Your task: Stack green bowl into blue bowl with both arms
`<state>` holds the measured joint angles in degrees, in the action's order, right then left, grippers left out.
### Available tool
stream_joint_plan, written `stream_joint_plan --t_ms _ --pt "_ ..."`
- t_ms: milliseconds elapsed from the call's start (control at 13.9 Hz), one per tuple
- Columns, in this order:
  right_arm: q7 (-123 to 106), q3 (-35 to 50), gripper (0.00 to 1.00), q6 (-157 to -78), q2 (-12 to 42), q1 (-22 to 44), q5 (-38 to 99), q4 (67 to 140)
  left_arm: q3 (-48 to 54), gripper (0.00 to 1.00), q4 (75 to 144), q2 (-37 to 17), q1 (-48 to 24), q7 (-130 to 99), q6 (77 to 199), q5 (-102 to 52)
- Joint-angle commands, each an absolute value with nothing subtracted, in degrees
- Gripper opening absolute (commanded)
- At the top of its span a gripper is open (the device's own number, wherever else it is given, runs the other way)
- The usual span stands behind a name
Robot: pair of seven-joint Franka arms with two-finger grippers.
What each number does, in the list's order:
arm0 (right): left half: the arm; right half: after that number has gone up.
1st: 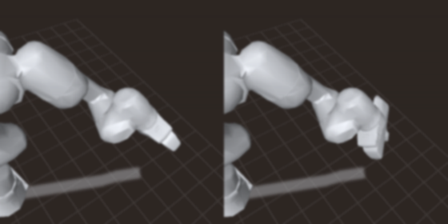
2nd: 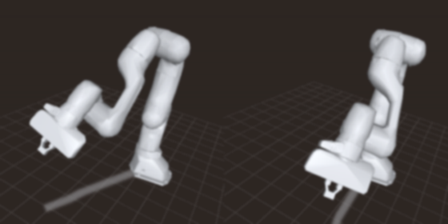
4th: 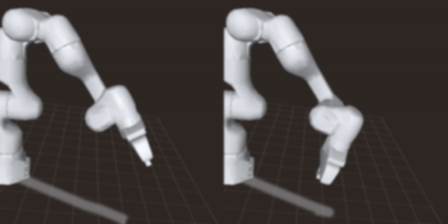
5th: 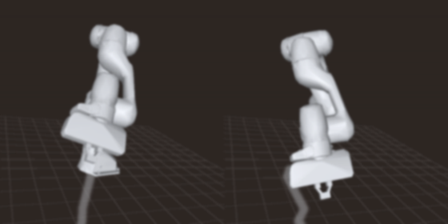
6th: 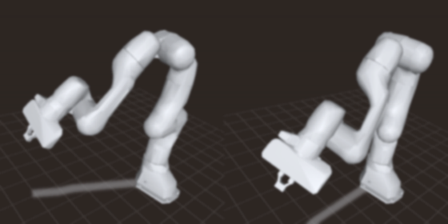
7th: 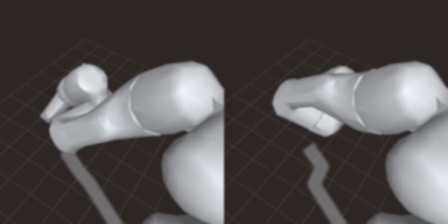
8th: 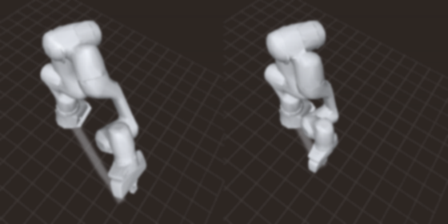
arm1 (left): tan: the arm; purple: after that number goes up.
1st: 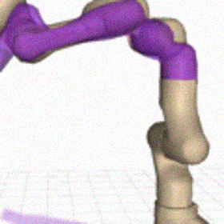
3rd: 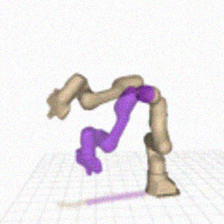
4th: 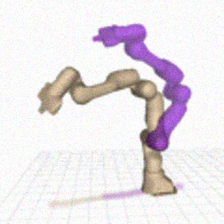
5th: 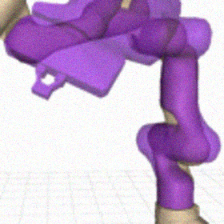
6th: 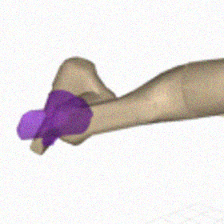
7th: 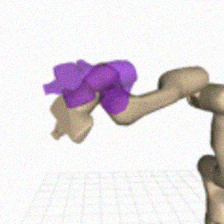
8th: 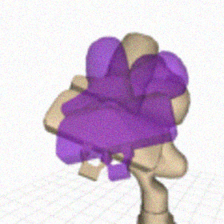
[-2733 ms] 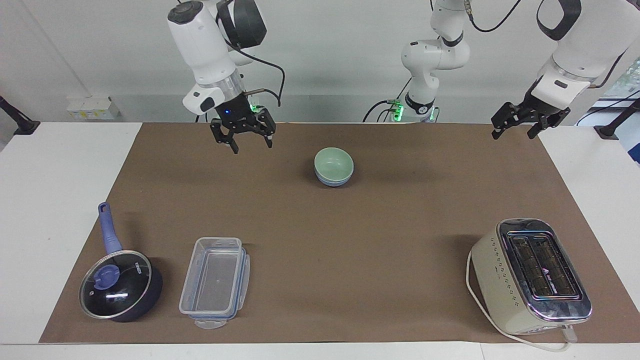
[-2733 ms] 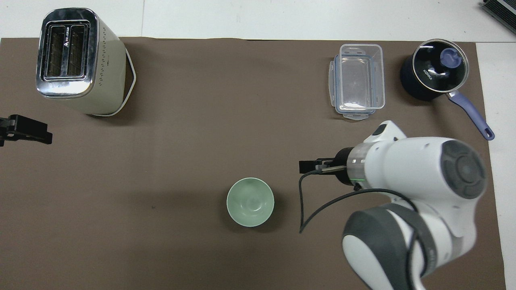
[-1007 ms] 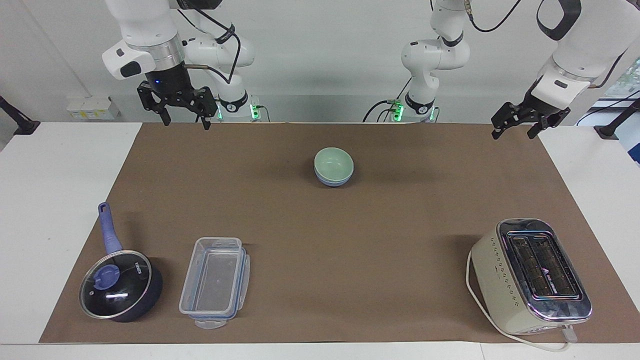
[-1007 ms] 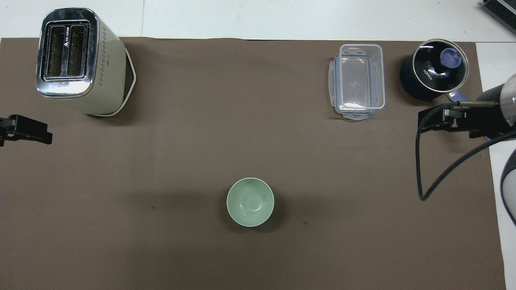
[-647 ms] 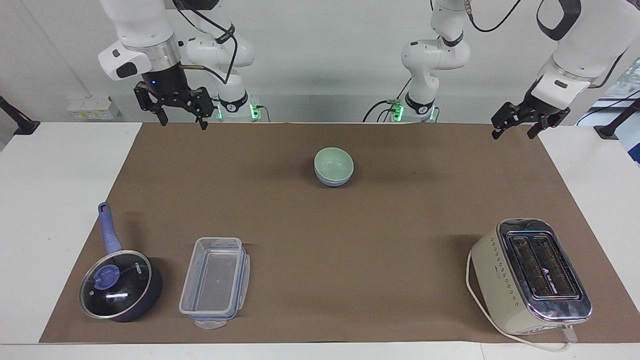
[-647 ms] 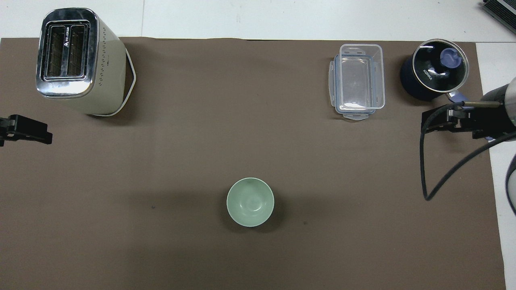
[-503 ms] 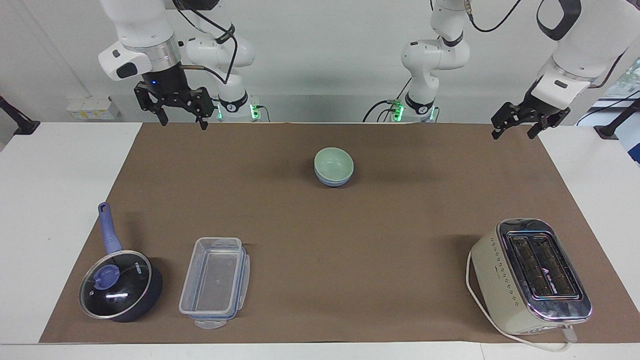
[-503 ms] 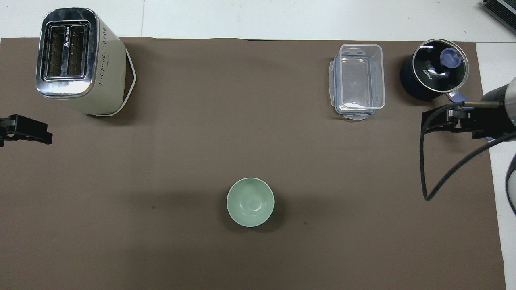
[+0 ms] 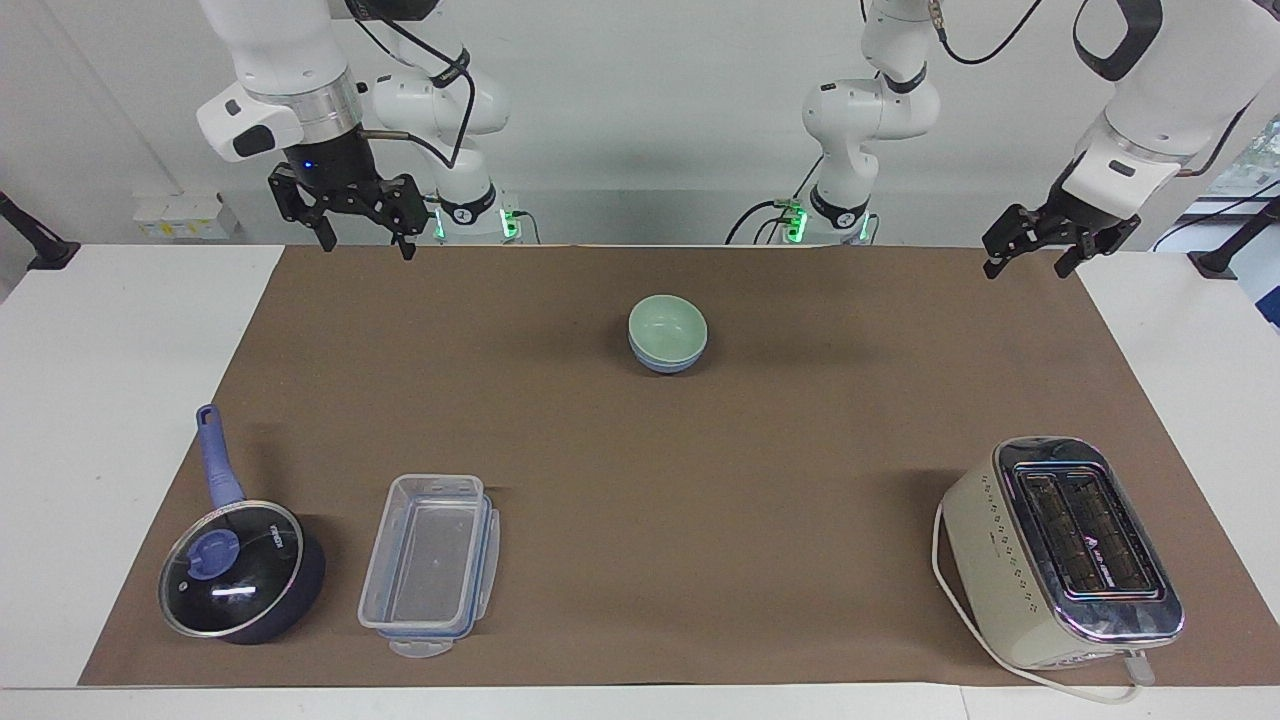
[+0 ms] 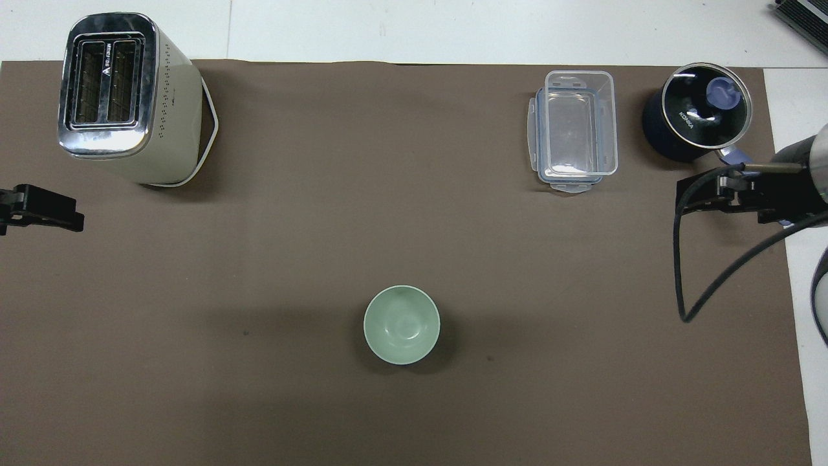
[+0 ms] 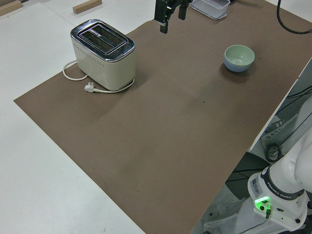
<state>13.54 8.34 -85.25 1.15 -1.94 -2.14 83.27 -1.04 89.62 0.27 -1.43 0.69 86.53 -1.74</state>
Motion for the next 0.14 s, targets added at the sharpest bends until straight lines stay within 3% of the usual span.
stream_joint_plan --t_ms 0,72 --pt "12.0 8.5 1.0 -84.8 0.5 -2.9 -0.6 83.9 -0.6 1.0 89.2 0.3 -0.9 1.1 85.4 -0.8" --pt "12.0 8.5 1.0 -84.8 0.5 -2.9 -0.6 83.9 -0.6 1.0 89.2 0.3 -0.9 1.1 85.4 -0.8"
